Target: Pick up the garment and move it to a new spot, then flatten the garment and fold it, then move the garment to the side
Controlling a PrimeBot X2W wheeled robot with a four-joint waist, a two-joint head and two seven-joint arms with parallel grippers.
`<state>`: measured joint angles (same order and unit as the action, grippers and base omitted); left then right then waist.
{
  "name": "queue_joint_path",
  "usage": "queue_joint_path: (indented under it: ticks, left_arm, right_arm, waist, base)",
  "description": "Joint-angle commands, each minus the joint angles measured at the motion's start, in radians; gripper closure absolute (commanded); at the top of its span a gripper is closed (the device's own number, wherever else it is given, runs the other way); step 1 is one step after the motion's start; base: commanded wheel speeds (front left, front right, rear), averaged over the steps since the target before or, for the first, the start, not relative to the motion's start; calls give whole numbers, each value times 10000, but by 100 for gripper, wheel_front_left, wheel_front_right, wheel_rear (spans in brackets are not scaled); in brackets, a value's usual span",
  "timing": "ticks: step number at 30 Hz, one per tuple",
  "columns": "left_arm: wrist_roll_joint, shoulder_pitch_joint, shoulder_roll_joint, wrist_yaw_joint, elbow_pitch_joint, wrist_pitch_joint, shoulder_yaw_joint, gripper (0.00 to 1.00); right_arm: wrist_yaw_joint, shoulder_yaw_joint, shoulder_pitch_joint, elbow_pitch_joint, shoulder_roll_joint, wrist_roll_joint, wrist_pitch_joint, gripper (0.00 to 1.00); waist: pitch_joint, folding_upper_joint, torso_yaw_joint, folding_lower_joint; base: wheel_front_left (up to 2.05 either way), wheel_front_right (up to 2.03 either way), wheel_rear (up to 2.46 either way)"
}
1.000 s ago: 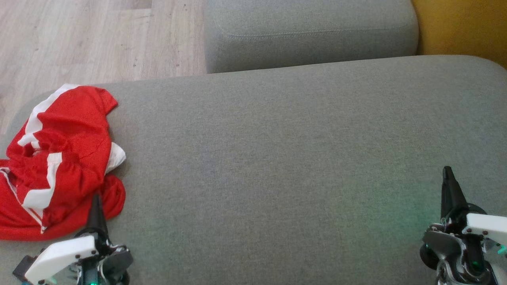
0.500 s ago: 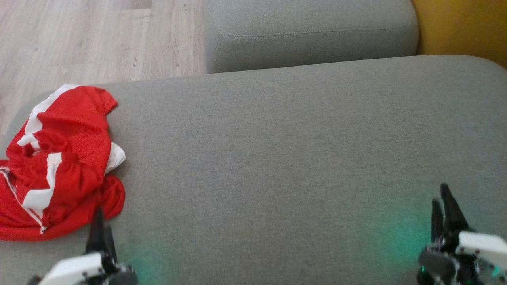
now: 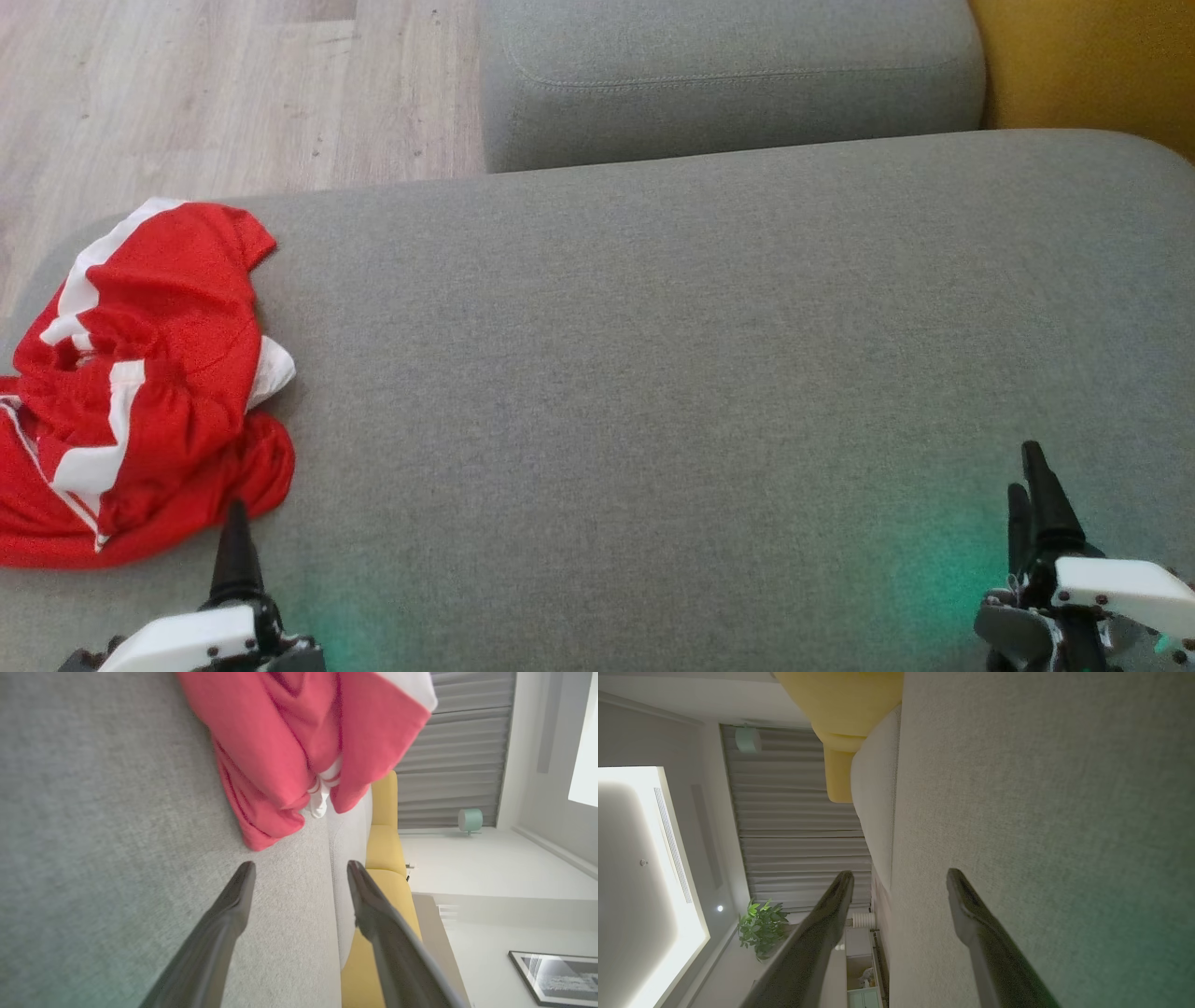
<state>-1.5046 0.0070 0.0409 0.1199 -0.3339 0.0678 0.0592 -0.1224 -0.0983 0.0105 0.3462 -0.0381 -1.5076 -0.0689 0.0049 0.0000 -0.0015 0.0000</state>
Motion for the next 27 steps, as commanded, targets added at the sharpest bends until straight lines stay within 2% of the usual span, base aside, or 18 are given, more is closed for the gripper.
queue_joint_path:
  ticks: [1,27]
  left_arm:
    - [392,-426,44,-94,434,-114,-45,0]
    - [3797,-374,55,-561,1299,-847,-849,0]
  right_arm:
    - [-13,77,-460,-409,-50,390,109,0]
    - [-29,845,-488,-801,-61,4084,846,0]
  waist:
    - [1,0,-5,0]
    - [-75,0,-54,0]
  base:
    - [0,0,0]
    - [0,0,0]
